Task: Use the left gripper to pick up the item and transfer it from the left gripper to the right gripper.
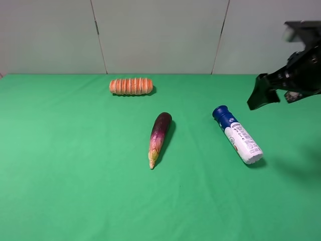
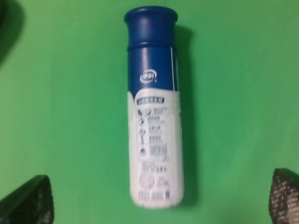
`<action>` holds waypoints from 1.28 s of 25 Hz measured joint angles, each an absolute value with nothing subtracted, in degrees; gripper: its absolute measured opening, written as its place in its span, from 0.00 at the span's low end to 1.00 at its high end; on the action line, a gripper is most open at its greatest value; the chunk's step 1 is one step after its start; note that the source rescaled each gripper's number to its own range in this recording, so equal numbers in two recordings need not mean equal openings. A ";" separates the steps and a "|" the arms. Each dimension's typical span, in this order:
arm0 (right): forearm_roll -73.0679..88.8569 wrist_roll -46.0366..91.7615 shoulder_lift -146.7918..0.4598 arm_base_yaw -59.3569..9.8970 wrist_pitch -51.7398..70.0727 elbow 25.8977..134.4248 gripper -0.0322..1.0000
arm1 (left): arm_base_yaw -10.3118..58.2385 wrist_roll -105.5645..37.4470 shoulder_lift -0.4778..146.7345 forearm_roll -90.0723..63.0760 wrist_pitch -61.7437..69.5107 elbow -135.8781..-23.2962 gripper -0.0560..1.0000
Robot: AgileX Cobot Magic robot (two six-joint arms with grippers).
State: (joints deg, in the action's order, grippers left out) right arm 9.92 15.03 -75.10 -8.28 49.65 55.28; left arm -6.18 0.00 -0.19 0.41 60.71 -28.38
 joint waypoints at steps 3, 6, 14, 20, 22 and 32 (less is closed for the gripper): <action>9.88 14.16 -69.25 -8.28 53.63 55.28 1.00 | -6.18 0.00 -0.19 0.41 60.71 -28.38 0.87; 9.39 12.38 -63.21 -8.28 56.57 55.28 1.00 | -6.18 0.00 -0.19 0.41 60.71 -28.38 0.87; 7.56 9.65 -46.11 -8.28 59.91 52.11 1.00 | -6.18 0.00 -0.19 0.41 60.71 -28.38 0.87; 7.54 8.62 -32.66 -8.28 60.78 43.60 1.00 | -6.18 0.00 -0.19 0.41 60.71 -28.38 0.87; 7.54 7.55 -27.93 -8.28 60.86 40.32 1.00 | -6.18 0.00 -0.19 0.41 60.71 -28.38 0.87; 4.22 4.80 -11.20 -8.28 60.26 29.53 1.00 | -6.18 0.00 -0.19 0.41 60.77 -28.38 0.87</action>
